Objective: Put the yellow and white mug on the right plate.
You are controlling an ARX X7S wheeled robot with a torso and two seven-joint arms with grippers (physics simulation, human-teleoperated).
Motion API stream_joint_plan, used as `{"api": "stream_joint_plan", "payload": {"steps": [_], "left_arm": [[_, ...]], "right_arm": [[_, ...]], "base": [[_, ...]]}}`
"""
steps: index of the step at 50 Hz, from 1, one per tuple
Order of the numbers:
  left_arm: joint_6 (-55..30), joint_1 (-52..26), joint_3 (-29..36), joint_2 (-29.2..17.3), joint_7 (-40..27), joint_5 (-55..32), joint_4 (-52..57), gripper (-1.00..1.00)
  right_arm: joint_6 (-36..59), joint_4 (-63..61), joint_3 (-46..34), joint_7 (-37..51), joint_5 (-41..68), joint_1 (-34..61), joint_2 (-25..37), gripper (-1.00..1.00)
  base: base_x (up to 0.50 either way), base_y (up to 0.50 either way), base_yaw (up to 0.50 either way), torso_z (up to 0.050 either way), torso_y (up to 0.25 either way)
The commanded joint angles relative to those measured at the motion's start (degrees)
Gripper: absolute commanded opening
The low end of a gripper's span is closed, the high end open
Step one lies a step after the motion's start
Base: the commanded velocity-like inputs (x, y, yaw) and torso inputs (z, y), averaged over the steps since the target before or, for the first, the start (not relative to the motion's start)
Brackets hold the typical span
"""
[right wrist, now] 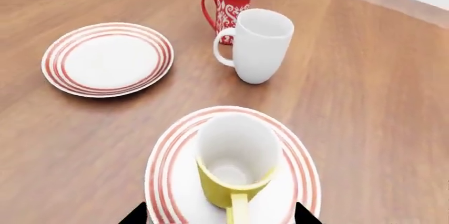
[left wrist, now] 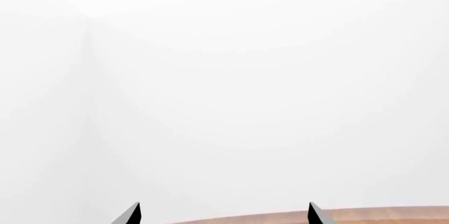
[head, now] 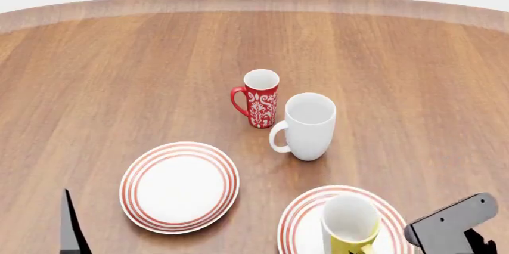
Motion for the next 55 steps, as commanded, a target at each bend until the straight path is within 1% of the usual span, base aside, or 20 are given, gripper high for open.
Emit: {"api": "stream_joint_plan", "payload": {"steps": [1,4,8,10,12,13,15,16,17,19,21,23,25,30,32,34,36,40,43,55], "left_arm": [[0.25,-0.03,-1.65,0.92,0.96,0.67,0.48,1.0],[0.23,-0.01,-1.58,0.89,0.94,0.65,0.47,1.0],[0.05,-0.16,-1.63,0.77,0.99,0.34,0.41,1.0],[-0.55,-0.26,-1.84,0.46,1.16,-0.06,0.74,1.0],[-0.79,-0.26,-1.97,0.06,1.51,-0.69,0.63,1.0],[-0.73,-0.14,-1.95,-0.45,1.72,-0.23,0.12,1.0],[-1.04,0.38,-1.25,-1.45,2.8,0.17,-0.16,1.0],[-0.36,1.79,-0.65,-2.75,3.5,1.29,-0.79,1.0],[-0.11,2.2,-0.47,-3.18,3.73,1.59,-1.16,1.0],[1.96,3.3,-0.83,-4.59,3.66,2.4,-3.29,1.0],[2.89,4.37,-1.48,-6.15,3.54,3.26,-3.84,1.0],[4.96,5.74,-2.14,-7.42,3.05,3.71,-5.28,1.0],[7.55,7.14,-3.28,-8.72,1.77,4.96,-7.87,1.0],[12.77,8.0,-6.49,-9.46,-3.73,9.97,-12.69,1.0],[13.51,7.36,-8.54,-9.31,-6.59,11.28,-15.23,1.0],[12.68,5.13,-10.74,-9.3,-7.53,8.51,-15.99,1.0],[12.25,3.94,-12.12,-9.44,-8.22,7.48,-15.86,1.0],[13.47,1.51,-14.92,-9.18,-11.48,7.92,-18.1,1.0],[12.85,0.08,-16.55,-9.01,-12.81,7.48,-17.53,1.0],[7.26,-1.69,-25.62,-10.93,-16.69,3.02,-10.73,1.0]], "right_arm": [[-1.11,-14.03,13.26,3.92,6.58,-14.07,1.54,1.0],[-1.67,-15.45,15.18,4.53,7.64,-16.58,1.35,1.0],[-4.93,-16.78,18.92,4.44,10.64,-19.71,-1.59,1.0],[-13.38,-16.97,19.3,3.98,5.66,-22.13,-5.26,1.0],[-13.88,-16.76,19.64,4.51,6.38,-22.57,-6.69,1.0],[-19.4,-16.51,19.72,3.89,3.4,-23.57,-9.02,1.0],[-20.81,-16.03,19.88,4.39,3.07,-23.93,-10.54,1.0],[-25.11,-15.09,20.22,4.27,1.37,-24.47,-13.01,1.0],[-24.87,-15.54,20.44,4.62,1.99,-24.7,-13.29,1.0],[-34.26,-14.16,20.15,2.68,-3.22,-26.41,-16.4,1.0],[-36.42,-13.81,21.38,2.84,-0.34,-27.07,-19.01,1.0],[-42.09,-12.03,21.74,3.46,-4.06,-26.68,-22.07,1.0],[-51.61,-7.89,21.73,2.53,-9.99,-26.11,-25.59,1.0],[-57.12,-4.33,23.23,2.9,-8.12,-24.58,-28.98,1.0],[-62.56,-1.22,24.52,3.77,-11.11,-22.9,-31.11,1.0],[-65.3,0.59,25.67,4.91,-11.63,-21.34,-32.56,1.0],[-64.92,1.04,26.47,6.29,-10.65,-20.12,-33.01,1.0],[-71.94,3.3,29.59,9.24,-14.04,-16.0,-35.24,1.0],[-73.27,5.67,31.22,11.82,-14.89,-13.07,-36.19,1.0],[-73.05,1.85,35.83,21.13,-19.37,-4.98,-36.1,1.0]], "base": [[0.0,0.0,0.0,0.0,0.0],[0.0,0.0,0.0,0.0,0.0],[0.0,0.0,0.0,0.0,0.0],[0.0,0.0,0.0,0.0,0.0],[0.0,0.0,0.0,0.0,0.0],[0.0,0.0,0.0,0.0,0.0],[0.0,0.0,0.0,0.0,0.0],[0.0,0.0,0.0,0.0,0.0],[0.0,0.0,0.0,0.0,0.0],[0.0,0.0,0.0,0.0,0.0],[0.0,0.0,0.0,0.0,0.0],[0.0,0.0,0.0,0.0,0.0],[0.0,0.0,0.0,0.0,0.0],[0.0,0.0,0.0,0.0,0.0],[0.0,0.0,0.0,0.0,0.0],[0.0,0.0,0.0,0.0,0.0],[0.0,0.0,0.0,0.0,0.0],[0.0,0.0,0.0,0.0,0.0],[0.0,0.0,0.0,0.0,0.0],[0.0,0.0,0.0,0.0,0.0]]}}
